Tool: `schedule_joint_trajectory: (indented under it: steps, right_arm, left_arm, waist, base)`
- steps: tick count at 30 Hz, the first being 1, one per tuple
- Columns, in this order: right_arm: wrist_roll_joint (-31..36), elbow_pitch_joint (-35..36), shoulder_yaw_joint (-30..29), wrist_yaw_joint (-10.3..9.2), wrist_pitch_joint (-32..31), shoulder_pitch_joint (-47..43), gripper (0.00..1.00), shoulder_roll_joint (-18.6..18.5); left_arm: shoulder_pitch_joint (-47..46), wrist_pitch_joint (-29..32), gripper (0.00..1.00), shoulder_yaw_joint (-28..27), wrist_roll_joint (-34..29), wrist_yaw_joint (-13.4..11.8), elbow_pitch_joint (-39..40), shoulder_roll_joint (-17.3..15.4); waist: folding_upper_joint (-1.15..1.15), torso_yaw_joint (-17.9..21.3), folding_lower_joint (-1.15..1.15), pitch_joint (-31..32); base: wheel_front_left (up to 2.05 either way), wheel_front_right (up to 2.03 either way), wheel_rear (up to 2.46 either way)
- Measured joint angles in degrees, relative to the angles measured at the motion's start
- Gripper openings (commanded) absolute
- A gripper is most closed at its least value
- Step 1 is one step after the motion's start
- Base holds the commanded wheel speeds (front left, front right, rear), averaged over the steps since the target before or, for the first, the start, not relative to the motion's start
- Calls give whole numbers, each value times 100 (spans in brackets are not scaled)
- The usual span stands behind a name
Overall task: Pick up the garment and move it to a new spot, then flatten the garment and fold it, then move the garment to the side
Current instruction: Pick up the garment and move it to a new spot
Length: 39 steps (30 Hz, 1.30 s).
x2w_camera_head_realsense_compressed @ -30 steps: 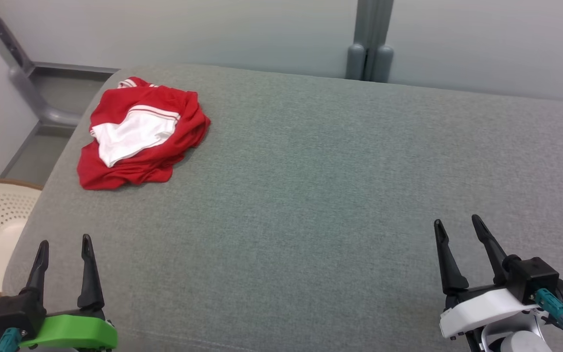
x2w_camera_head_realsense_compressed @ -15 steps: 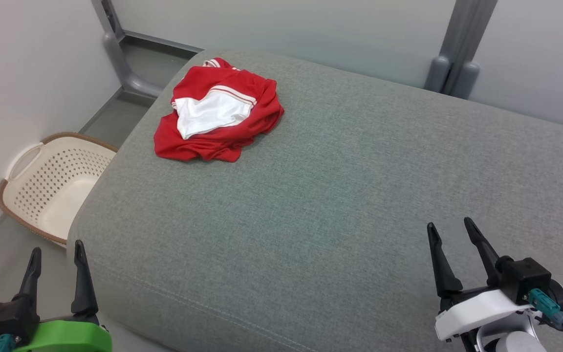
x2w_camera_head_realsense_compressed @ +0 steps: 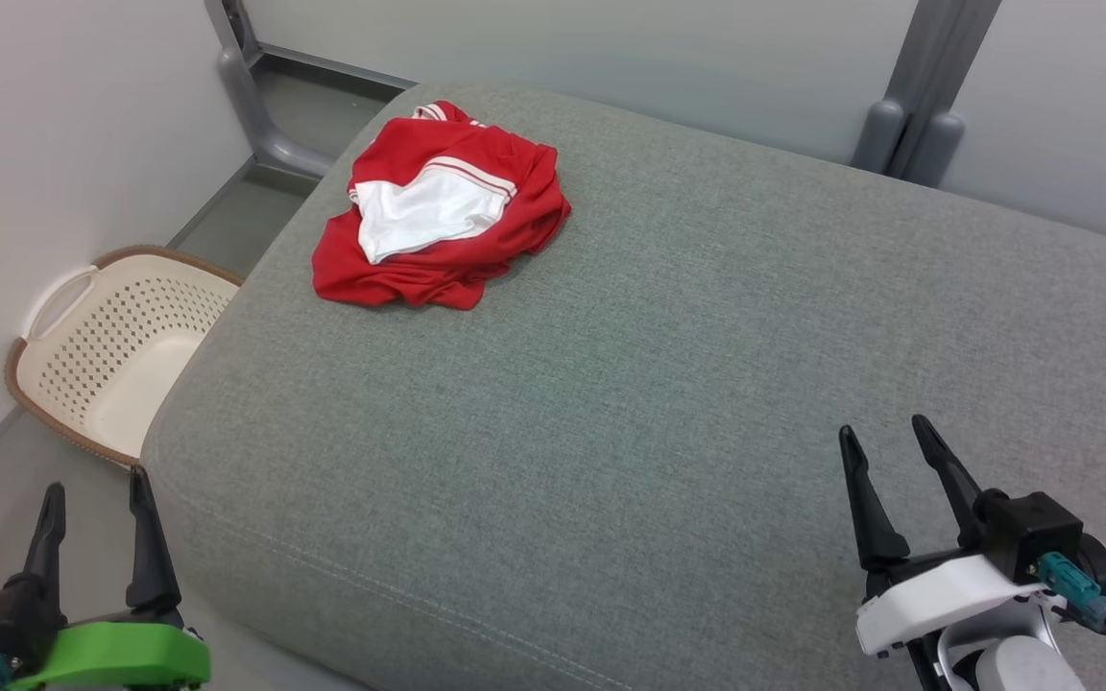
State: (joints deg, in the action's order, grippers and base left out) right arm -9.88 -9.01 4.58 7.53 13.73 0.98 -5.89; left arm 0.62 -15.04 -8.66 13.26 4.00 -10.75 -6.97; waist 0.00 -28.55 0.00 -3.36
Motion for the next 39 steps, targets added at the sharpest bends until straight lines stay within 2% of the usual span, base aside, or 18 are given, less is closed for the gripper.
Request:
schedule_joint_trajectory:
  steps: [8, 21, 29, 39]
  right_arm:
    - [100, 243, -51, 0, -163, 360, 100, -204]
    - [305, 945, -482, 0, -363, 832, 100, -611]
    - [370, 1292, -845, 0, -356, 927, 100, -605]
    - [414, 1425, -827, 0, -410, 1049, 100, -717]
  left_arm:
    - [-1003, -1, 100, -62, 130, 38, -122, -201]
    - [-3617, 170, 100, -3, 532, 254, -773, -990]
    - [-4794, 415, 100, 105, 788, 308, -1567, -1517]
    - [-5386, 1016, 100, 365, 1128, 337, -3086, -1891]
  waist:
    - [0, 377, 0, -303]
    - [0, 1326, 0, -1403]
    - [0, 1962, 1, -2187]
    - [0, 2522, 1, -2936]
  base:
    - [0, 0, 0]
    - [0, 0, 0]
    - [0, 0, 0]
    - [0, 0, 0]
